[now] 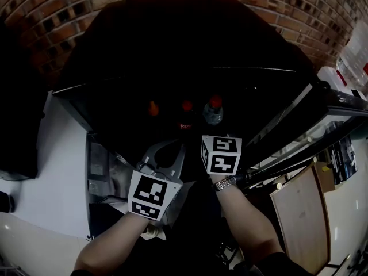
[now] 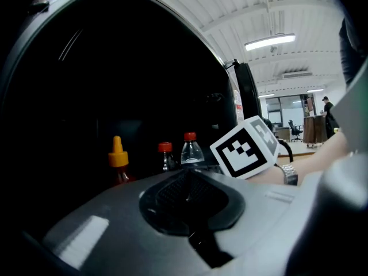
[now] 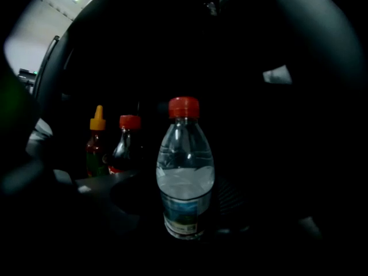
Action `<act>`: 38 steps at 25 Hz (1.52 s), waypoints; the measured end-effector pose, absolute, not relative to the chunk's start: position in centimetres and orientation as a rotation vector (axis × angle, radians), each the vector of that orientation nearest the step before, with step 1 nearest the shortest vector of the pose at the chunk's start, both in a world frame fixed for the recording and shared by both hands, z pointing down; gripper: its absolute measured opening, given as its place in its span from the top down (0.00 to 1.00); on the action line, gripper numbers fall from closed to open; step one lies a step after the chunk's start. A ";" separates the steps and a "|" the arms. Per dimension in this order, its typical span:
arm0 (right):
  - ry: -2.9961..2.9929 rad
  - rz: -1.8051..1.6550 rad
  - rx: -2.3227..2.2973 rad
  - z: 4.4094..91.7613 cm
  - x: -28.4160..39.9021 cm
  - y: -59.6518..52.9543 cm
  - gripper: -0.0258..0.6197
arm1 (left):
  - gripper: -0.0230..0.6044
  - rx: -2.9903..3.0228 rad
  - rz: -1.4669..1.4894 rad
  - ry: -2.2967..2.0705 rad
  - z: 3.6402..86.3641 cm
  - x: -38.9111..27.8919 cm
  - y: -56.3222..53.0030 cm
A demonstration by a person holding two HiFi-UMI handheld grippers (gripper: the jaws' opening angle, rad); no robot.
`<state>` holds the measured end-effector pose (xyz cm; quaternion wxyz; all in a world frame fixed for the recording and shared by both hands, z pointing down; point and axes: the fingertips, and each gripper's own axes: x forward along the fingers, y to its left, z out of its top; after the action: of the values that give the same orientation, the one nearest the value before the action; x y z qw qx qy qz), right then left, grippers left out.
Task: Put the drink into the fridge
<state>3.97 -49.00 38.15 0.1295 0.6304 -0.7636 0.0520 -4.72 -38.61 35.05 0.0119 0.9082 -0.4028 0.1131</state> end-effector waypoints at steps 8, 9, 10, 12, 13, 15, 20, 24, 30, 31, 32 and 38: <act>-2.205 0.177 1.866 38.2 4.2 -49.3 0.48 | 0.96 2.833 0.356 -1.242 35.2 -4.8 -39.2; -2.204 0.180 1.866 38.2 4.2 -49.3 0.48 | 0.96 2.833 0.355 -1.242 35.2 -4.8 -39.1; -2.204 0.184 1.865 38.3 4.2 -49.4 0.48 | 0.96 2.832 0.354 -1.242 35.2 -4.9 -39.1; -2.206 0.197 1.864 38.3 4.1 -49.4 0.48 | 0.96 2.830 0.350 -1.246 35.2 -5.0 -39.1; -2.207 0.207 1.864 38.3 4.1 -49.5 0.48 | 0.96 2.829 0.349 -1.247 35.2 -5.1 -39.0; -2.208 0.227 1.862 38.4 4.2 -49.4 0.48 | 0.96 2.828 0.347 -1.252 35.2 -5.2 -38.8; -2.214 0.265 1.850 38.4 4.1 -48.6 0.47 | 0.96 2.831 0.335 -1.261 34.5 -5.5 -38.2; -2.213 0.257 1.842 38.1 4.2 -47.2 0.47 | 0.96 2.835 0.322 -1.267 33.8 -5.6 -37.3; -2.220 0.240 1.827 37.3 4.0 -44.0 0.47 | 0.96 2.842 0.287 -1.274 32.8 -5.5 -34.9; -2.228 0.236 1.820 37.1 3.8 -43.1 0.47 | 0.96 2.840 0.280 -1.277 32.7 -5.6 -34.4; -2.241 0.230 1.811 36.8 3.6 -42.2 0.47 | 0.96 2.836 0.270 -1.282 32.6 -5.6 -33.8; -2.361 0.125 1.729 35.0 1.4 -34.9 0.54 | 0.96 2.788 0.217 -1.329 33.0 -6.4 -29.0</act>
<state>1.38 -34.89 34.95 0.1062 0.5869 -0.8015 0.0423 -6.44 -28.97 32.98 0.0229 0.9002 -0.4292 0.0700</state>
